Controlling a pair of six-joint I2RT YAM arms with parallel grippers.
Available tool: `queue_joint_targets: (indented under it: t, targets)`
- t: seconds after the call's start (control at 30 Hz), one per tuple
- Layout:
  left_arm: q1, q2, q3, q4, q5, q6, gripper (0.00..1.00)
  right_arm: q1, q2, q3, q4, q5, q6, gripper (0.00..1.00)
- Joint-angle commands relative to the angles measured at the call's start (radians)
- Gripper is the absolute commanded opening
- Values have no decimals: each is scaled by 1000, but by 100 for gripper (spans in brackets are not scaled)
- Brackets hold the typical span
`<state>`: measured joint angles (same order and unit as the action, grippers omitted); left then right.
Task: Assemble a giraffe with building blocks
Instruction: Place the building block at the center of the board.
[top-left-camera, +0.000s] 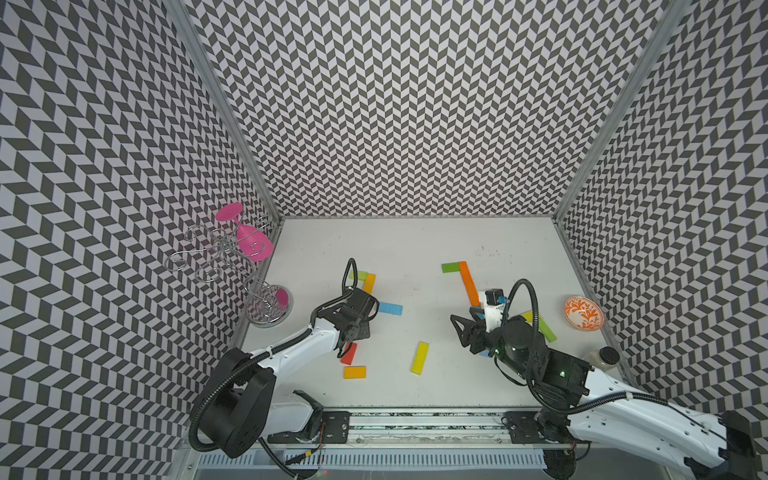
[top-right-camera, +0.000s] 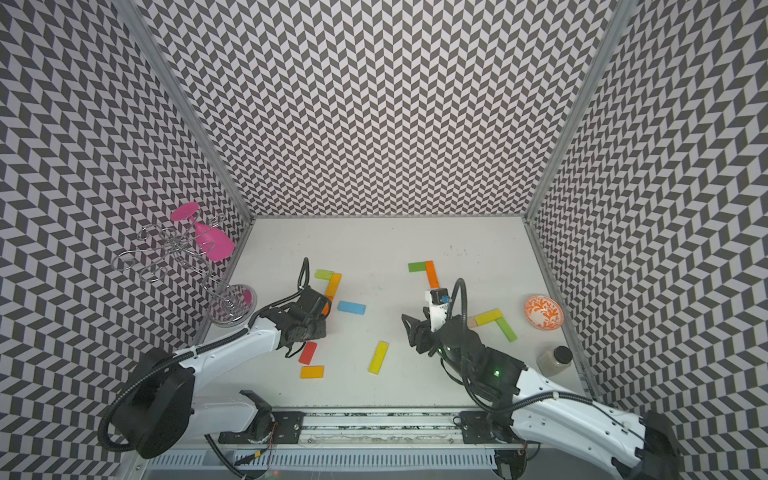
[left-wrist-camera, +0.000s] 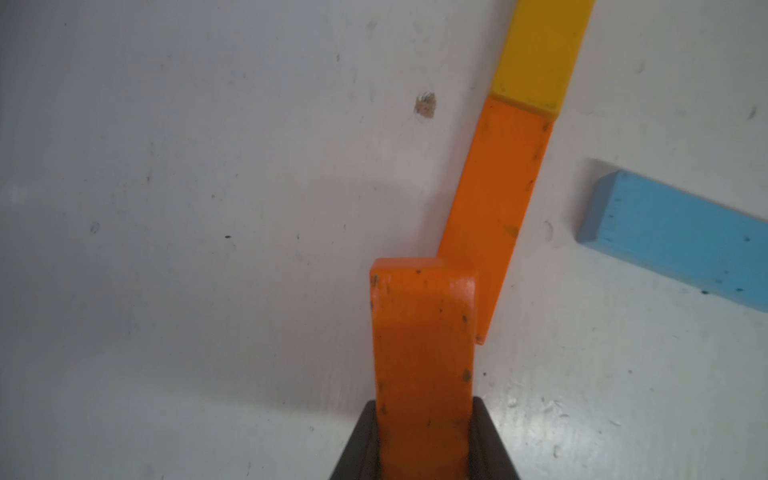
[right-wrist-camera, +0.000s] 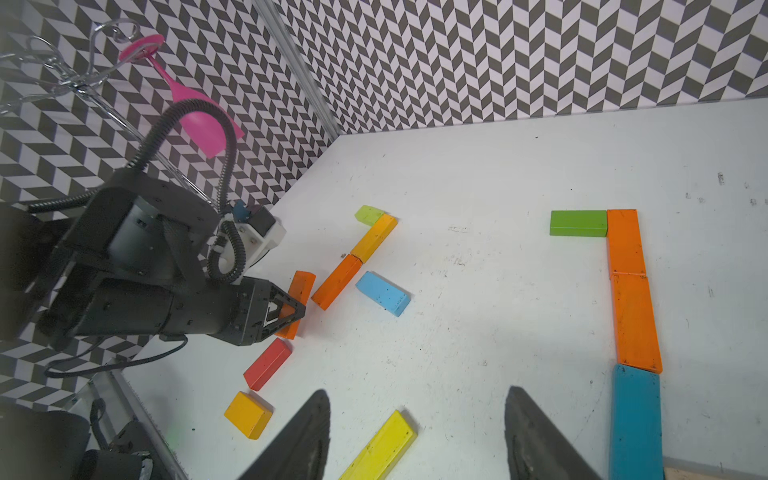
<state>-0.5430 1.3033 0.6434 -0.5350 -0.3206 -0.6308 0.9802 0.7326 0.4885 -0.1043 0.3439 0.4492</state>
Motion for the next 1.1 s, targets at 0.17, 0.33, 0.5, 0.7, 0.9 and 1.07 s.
queue_joint_targets:
  t: [0.17,0.33,0.5,0.7,0.9,1.07]
  targets:
    - [-11,11,-37,46,-60,-68,14,-5,-41,-19,2,4,-20,65]
    - [-49,11,-40,10,-58,-112,14,-4,-58,-22,-6,5,-23,65]
    - [-88,7,-52,-36,-24,-185,15,-4,-68,-24,-8,-5,-19,65]
    - [-118,41,-58,-69,0,-222,17,-5,-96,-42,-6,-6,-4,65]
    - [-155,106,-26,-127,50,-260,28,-4,-123,-45,-21,1,-3,65]
    - [-175,143,20,-197,58,-281,50,-5,-147,-53,-21,6,-2,65]
